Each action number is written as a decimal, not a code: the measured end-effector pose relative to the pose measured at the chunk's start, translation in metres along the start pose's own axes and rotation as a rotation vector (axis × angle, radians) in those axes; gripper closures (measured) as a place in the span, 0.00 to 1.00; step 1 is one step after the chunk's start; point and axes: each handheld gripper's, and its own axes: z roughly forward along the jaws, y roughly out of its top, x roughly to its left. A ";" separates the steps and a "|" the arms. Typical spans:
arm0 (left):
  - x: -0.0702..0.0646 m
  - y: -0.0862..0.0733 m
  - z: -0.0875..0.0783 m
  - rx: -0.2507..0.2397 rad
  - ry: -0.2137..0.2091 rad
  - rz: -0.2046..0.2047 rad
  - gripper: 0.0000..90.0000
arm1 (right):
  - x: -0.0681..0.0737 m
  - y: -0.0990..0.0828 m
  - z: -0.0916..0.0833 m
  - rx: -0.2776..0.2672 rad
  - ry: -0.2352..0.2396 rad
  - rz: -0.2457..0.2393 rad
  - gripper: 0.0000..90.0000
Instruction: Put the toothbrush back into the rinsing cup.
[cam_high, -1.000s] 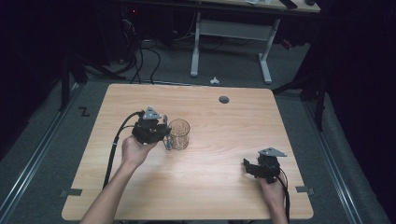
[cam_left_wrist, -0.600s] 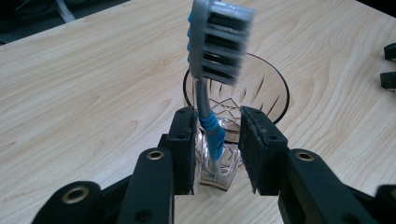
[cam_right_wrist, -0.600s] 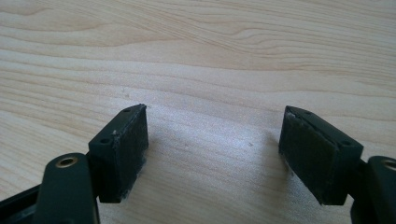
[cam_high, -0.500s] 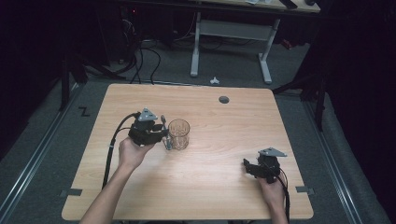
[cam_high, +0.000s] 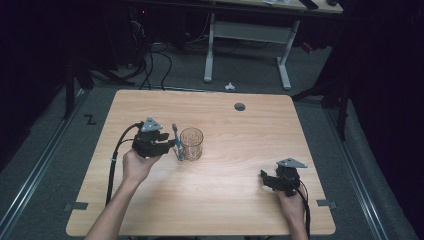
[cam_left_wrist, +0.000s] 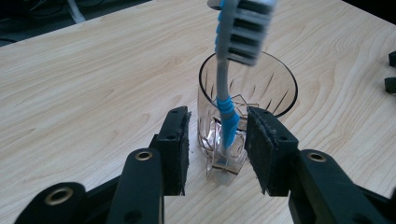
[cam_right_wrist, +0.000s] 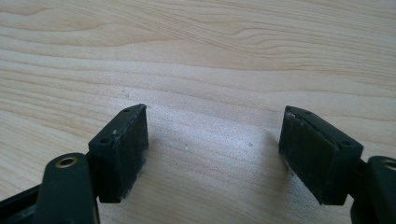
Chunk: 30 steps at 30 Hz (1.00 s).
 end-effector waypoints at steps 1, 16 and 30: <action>0.001 -0.001 -0.001 -0.002 0.001 -0.002 0.66 | 0.000 0.000 0.000 0.000 0.000 0.000 0.27; 0.006 -0.012 -0.014 -0.021 0.015 -0.023 0.65 | 0.000 0.000 0.000 0.000 0.000 0.000 0.27; 0.008 -0.019 -0.022 -0.035 0.022 -0.039 0.65 | 0.000 0.000 0.000 0.000 0.000 0.000 0.27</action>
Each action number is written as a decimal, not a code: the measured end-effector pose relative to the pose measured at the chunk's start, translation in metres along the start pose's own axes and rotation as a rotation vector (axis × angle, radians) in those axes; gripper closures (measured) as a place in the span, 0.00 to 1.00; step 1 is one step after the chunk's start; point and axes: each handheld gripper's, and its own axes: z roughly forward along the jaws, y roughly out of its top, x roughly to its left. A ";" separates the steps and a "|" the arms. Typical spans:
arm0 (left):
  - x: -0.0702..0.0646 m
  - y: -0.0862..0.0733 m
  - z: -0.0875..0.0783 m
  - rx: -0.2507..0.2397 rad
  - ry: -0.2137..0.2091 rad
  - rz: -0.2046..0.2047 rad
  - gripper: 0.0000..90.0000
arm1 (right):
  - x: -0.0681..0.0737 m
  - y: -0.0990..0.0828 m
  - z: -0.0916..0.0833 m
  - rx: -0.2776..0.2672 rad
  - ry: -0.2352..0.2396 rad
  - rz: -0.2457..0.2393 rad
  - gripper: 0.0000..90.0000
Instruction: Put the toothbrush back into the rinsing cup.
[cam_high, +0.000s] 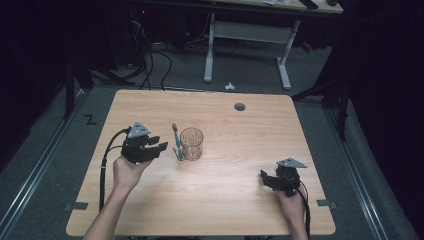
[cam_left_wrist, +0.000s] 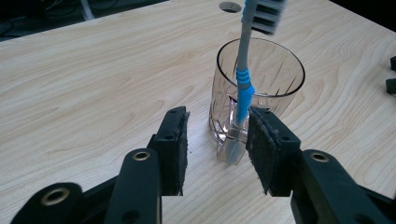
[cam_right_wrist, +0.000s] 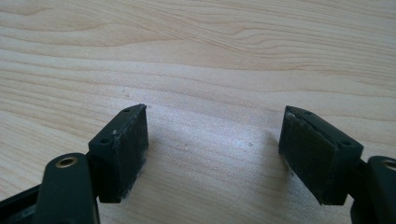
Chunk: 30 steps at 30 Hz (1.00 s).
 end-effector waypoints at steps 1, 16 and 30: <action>0.000 -0.001 -0.001 -0.001 0.001 -0.003 0.65 | 0.000 0.000 0.000 0.000 0.000 0.000 0.27; 0.004 -0.009 -0.005 -0.014 0.003 -0.028 0.65 | 0.000 0.000 0.000 0.000 0.000 0.000 0.27; 0.006 -0.021 -0.010 -0.029 0.005 -0.065 0.65 | 0.000 0.000 0.000 0.000 0.000 0.000 0.27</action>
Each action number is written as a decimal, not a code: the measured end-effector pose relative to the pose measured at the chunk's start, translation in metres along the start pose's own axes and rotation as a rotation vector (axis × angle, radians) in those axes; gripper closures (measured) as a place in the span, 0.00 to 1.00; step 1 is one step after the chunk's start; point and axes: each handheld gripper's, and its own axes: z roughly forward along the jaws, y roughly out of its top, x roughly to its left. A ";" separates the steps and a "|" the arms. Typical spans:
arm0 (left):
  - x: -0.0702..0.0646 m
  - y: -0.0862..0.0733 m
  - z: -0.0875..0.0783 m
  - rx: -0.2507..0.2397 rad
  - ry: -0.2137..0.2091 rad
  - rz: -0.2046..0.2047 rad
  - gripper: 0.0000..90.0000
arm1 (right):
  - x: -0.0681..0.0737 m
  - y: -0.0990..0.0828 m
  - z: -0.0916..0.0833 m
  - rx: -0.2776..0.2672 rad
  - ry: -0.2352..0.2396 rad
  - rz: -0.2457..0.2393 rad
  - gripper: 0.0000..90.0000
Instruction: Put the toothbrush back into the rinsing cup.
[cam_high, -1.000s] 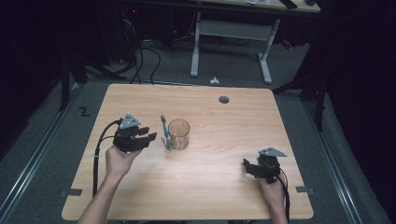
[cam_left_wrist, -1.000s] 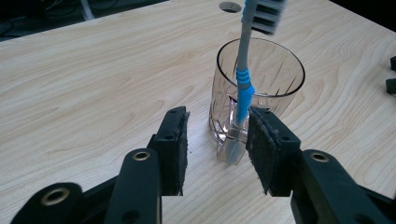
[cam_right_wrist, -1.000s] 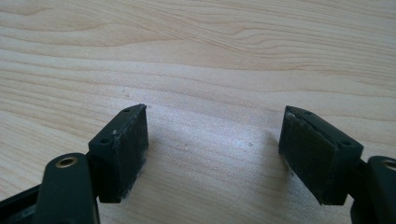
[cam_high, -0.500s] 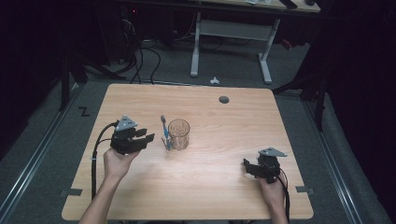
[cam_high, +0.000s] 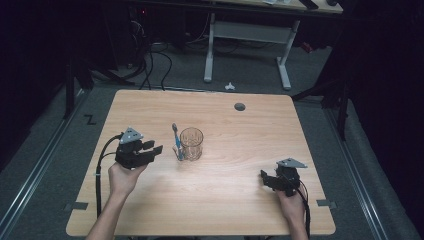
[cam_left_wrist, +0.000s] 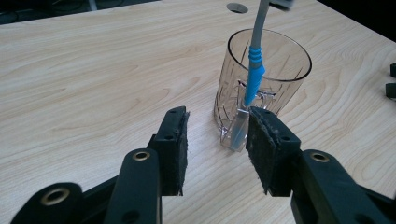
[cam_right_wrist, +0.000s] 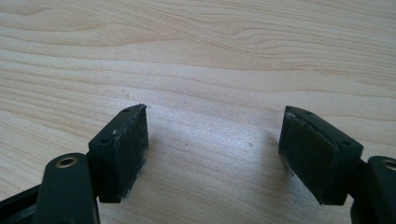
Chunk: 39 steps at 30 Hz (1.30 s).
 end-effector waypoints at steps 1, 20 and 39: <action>0.000 -0.001 0.000 0.004 0.000 -0.001 0.65 | 0.000 0.000 0.000 0.000 0.000 0.000 0.27; 0.006 -0.015 -0.006 0.000 0.008 -0.034 0.64 | 0.000 0.000 0.000 0.000 0.000 0.000 0.27; 0.007 -0.028 -0.009 0.004 0.016 -0.056 0.62 | 0.000 0.000 0.000 0.000 0.000 0.000 0.27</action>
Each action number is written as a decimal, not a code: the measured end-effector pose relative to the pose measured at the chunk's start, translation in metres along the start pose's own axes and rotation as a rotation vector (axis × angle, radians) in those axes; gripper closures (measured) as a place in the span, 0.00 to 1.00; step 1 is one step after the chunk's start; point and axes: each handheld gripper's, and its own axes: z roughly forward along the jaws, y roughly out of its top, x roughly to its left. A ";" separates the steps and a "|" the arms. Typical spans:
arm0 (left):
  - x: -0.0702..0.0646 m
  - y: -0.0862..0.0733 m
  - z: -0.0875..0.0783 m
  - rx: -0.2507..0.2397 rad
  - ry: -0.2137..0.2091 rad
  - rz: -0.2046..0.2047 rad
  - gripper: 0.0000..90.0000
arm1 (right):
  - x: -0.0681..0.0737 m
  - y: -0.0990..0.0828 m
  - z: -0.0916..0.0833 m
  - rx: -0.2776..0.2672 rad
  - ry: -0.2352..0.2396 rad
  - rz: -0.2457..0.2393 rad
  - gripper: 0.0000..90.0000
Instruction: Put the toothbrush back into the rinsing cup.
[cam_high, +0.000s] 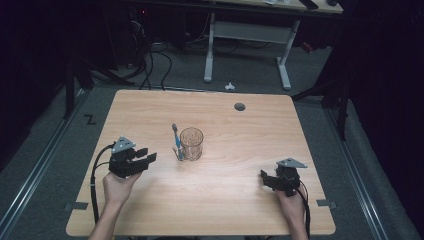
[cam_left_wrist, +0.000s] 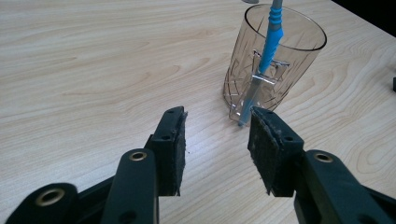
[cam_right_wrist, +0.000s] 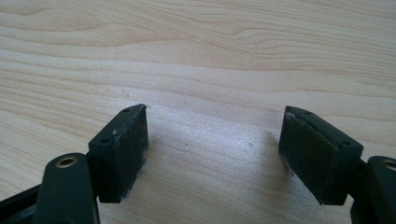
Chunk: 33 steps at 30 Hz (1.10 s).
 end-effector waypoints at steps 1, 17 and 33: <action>0.000 -0.001 0.000 0.003 0.001 -0.002 0.62 | 0.000 0.000 0.000 0.000 0.000 0.001 0.27; 0.000 -0.013 -0.001 0.019 0.020 -0.021 0.56 | 0.000 0.000 0.000 0.000 -0.001 0.000 0.27; 0.005 -0.029 0.010 0.050 0.043 -0.054 0.53 | 0.000 0.000 0.000 0.002 0.000 0.001 0.27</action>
